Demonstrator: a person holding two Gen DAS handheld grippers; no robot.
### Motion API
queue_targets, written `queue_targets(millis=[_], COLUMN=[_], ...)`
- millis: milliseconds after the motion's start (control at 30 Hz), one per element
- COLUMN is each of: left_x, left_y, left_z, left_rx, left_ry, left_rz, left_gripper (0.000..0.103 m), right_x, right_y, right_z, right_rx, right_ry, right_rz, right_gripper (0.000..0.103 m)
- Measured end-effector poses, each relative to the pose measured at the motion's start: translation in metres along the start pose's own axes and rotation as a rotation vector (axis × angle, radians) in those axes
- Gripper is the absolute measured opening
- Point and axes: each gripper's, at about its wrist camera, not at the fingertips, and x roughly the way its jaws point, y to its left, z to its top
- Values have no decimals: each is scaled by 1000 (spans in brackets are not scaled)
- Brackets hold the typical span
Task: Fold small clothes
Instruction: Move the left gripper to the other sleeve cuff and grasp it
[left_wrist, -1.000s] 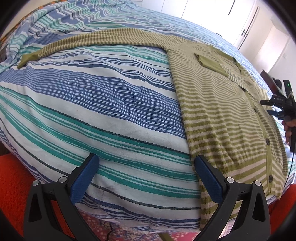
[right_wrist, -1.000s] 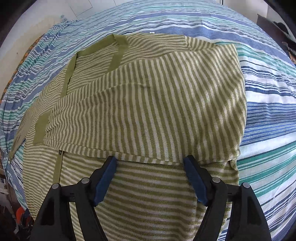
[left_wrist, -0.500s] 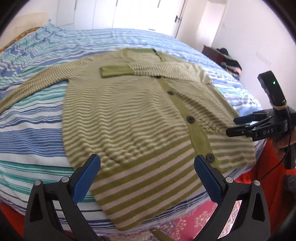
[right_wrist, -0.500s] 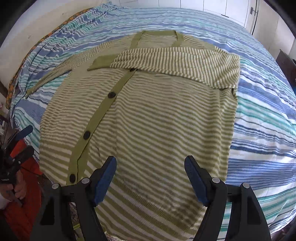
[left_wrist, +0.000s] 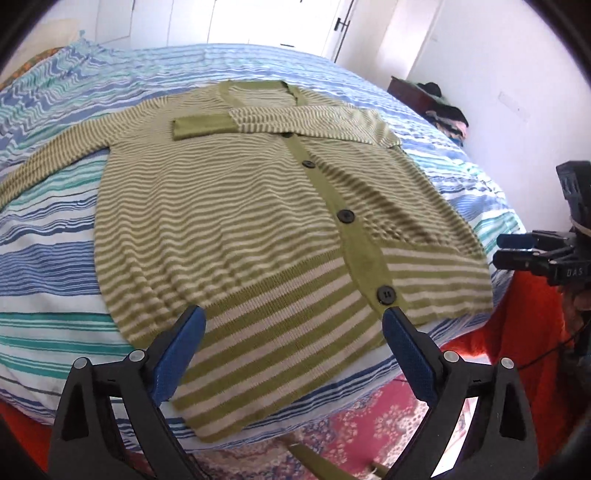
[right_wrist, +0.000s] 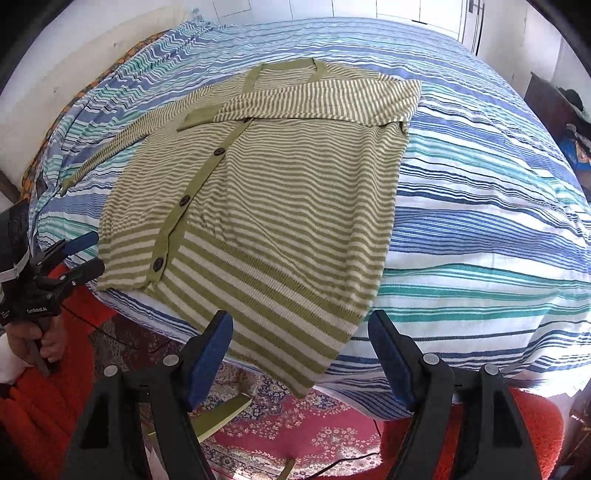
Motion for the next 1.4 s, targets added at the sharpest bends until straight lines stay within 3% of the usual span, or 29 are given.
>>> queue_targets(millis=[100, 200, 300, 433, 600, 733, 867, 967, 1233, 1400], left_x=[25, 5, -17, -47, -99, -132, -121, -103, -88, -101], left_y=[-4, 7, 35, 109, 257, 375, 448, 471, 507, 519], left_z=[-14, -22, -16, -4, -9, -35, -54, -57, -40, -61], left_rx=[49, 23, -94, -351, -759, -1083, -1281, -1357, -1416, -1453], left_ry=[106, 85, 15, -90, -269, -445, -471, -495, -578, -648], left_rz=[82, 62, 79, 108, 160, 131, 64, 23, 34, -14], left_gripper=[97, 97, 97, 97, 97, 93, 86, 86, 87, 84], right_x=[14, 15, 21, 24, 27, 38, 48, 55, 66, 70], right_y=[12, 23, 40, 52, 66, 78, 87, 93, 102, 105], right_z=[14, 8, -2, -3, 1, 3, 5, 6, 8, 9], right_rx=[33, 65, 55, 7, -56, -88, -103, -119, -150, -156], right_ry=[-36, -108, -129, -129, -140, -100, -68, -43, -2, 4], right_rz=[-30, -32, -12, -11, -3, 4, 2, -2, -24, -27], right_gripper=[76, 76, 76, 76, 76, 76, 76, 76, 76, 76])
